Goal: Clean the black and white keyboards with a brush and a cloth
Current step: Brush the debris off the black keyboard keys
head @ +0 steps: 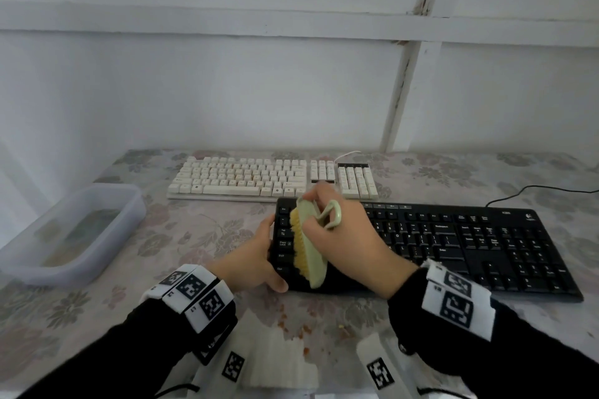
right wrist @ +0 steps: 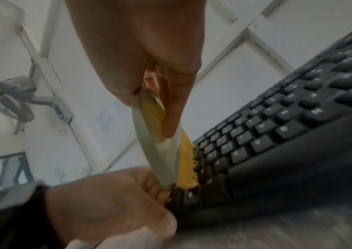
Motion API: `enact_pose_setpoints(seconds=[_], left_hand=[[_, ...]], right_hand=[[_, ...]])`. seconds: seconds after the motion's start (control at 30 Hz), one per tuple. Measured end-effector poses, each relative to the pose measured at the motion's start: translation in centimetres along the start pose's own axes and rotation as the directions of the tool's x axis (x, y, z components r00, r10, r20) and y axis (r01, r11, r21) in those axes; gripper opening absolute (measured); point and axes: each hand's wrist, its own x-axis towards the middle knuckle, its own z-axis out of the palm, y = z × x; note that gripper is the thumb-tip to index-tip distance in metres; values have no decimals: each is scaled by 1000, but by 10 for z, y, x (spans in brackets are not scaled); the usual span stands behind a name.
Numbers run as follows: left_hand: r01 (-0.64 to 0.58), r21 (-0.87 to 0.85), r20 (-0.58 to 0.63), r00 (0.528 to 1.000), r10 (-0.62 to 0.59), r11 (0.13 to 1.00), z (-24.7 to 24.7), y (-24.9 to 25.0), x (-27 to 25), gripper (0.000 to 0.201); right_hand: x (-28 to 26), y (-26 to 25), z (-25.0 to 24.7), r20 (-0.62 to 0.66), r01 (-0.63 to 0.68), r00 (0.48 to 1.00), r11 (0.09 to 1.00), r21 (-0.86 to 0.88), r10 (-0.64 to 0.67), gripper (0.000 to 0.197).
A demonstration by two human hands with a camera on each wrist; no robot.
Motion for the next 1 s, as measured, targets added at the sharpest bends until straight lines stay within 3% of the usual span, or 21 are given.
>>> enact_pose_setpoints(seconds=[0.13, 0.37, 0.43, 0.6, 0.7, 0.77, 0.87, 1.0], left_hand=[[15, 24, -11, 1000, -14, 1000, -1, 2, 0, 128], [31, -73, 23, 999, -30, 997, 0, 2, 1, 133], [30, -55, 21, 999, -29, 998, 0, 2, 1, 130], [22, -70, 19, 1000, -20, 997, -1, -1, 2, 132], [19, -69, 19, 1000, -18, 997, -1, 0, 1, 131], [19, -59, 19, 1000, -18, 998, -1, 2, 0, 128], [17, -75, 26, 1000, -16, 997, -1, 1, 2, 130], [10, -81, 30, 1000, -8, 997, -1, 0, 2, 133]], right_hand=[[-21, 1, -3, 104, -55, 993, 998, 10, 54, 14], [-16, -12, -36, 127, -195, 978, 941, 277, 165, 23], [-12, -11, -45, 103, -199, 979, 935, 294, 176, 17], [-2, -5, -61, -181, -38, 982, 990, 132, 61, 19], [0, -4, -72, -244, -48, 969, 999, 1, 47, 20], [2, -3, -79, -245, -39, 969, 993, -111, 11, 31], [6, -1, -89, -178, -28, 984, 949, -315, -30, 75], [10, -6, -100, -47, -43, 999, 861, -506, 22, 75]])
